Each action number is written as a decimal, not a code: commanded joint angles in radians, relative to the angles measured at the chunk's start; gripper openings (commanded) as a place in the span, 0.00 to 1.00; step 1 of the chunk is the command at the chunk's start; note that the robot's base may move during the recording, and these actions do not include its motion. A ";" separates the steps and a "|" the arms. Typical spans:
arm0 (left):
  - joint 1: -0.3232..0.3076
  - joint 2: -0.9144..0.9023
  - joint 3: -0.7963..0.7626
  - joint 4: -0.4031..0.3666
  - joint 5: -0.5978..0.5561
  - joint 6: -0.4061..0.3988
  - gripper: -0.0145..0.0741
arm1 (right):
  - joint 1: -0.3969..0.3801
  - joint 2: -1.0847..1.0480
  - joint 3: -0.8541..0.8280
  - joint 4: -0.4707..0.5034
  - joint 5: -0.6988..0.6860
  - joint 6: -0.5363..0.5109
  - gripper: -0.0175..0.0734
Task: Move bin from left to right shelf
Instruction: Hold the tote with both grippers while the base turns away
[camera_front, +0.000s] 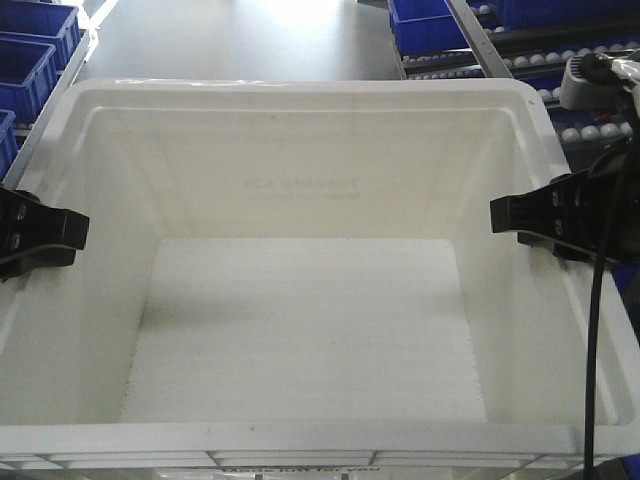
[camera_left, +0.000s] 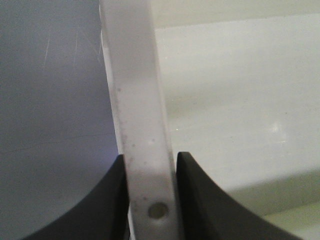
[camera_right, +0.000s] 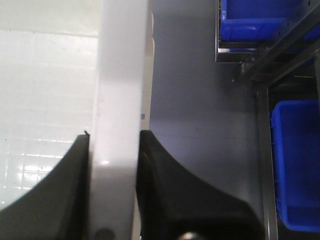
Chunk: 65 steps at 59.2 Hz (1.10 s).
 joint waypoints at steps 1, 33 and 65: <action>-0.001 -0.032 -0.035 0.019 -0.075 0.033 0.16 | -0.007 -0.033 -0.039 -0.056 -0.109 -0.027 0.21; -0.001 -0.032 -0.035 0.019 -0.075 0.033 0.16 | -0.007 -0.033 -0.039 -0.056 -0.109 -0.027 0.21; -0.001 -0.032 -0.035 0.019 -0.075 0.033 0.16 | -0.007 -0.033 -0.039 -0.056 -0.109 -0.027 0.21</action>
